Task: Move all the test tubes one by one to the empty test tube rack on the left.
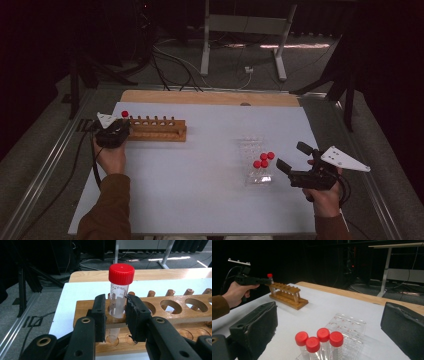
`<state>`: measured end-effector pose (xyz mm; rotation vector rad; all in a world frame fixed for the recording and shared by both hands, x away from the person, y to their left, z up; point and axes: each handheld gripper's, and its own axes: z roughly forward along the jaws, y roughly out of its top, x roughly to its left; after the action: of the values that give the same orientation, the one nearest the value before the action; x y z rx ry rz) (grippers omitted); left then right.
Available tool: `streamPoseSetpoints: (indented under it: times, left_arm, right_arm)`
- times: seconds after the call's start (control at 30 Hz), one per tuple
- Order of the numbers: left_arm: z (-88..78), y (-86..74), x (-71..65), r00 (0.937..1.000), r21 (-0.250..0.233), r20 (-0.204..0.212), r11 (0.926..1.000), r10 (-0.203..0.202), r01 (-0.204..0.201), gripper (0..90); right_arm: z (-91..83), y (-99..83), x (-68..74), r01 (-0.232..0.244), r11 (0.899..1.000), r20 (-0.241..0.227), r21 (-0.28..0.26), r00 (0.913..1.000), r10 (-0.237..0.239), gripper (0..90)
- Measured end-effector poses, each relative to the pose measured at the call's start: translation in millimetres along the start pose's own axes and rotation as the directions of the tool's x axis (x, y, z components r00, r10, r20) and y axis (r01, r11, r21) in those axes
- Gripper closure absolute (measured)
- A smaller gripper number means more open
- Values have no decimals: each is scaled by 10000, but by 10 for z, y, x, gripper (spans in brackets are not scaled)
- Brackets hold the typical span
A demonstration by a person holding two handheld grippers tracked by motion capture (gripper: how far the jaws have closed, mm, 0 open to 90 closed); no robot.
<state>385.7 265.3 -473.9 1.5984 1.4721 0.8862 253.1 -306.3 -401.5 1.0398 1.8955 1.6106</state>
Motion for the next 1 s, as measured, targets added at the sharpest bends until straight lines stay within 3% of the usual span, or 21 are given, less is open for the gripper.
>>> streamPoseSetpoints:
  times: [0.17, 0.4, 0.47, 0.6, 0.73, 0.9, 1.0]
  left_arm:
    - [-73, 7, -8, 9996, -224, 247, 9996, -150, 155, 597]
    - [-250, 13, -11, 9969, -648, 677, 9969, -406, 450, 360]
    - [-289, 11, -11, 9935, -598, 1039, 9968, -471, 535, 303]
    - [-378, 6, -20, 9898, -702, 1266, 9947, -654, 747, 194]
    - [-474, -1, -48, 9855, -845, 1549, 9930, -691, 829, 155]
    - [-571, -6, -131, 9801, -861, 1930, 9942, -467, 644, 21]
    - [-644, -17, -201, 9740, -1032, 2236, 9928, -368, 612, 10]
  right_arm:
    - [-16, 8, -9, -8, 10000, 63, -46, 10000, 8, 8]
    - [10, -44, -46, 71, 9997, 326, 214, 9994, -78, 8]
    - [32, -78, -62, 49, 9993, 365, 358, 9993, -62, 19]
    - [84, -134, -82, 65, 9981, 426, 619, 9991, -92, 21]
    - [113, -161, -84, 223, 9971, 530, 733, 9982, -262, 53]
    - [154, -217, -102, 264, 9951, 735, 955, 9967, -335, 136]
    - [186, -260, -122, 244, 9936, 719, 1105, 9969, -325, 194]
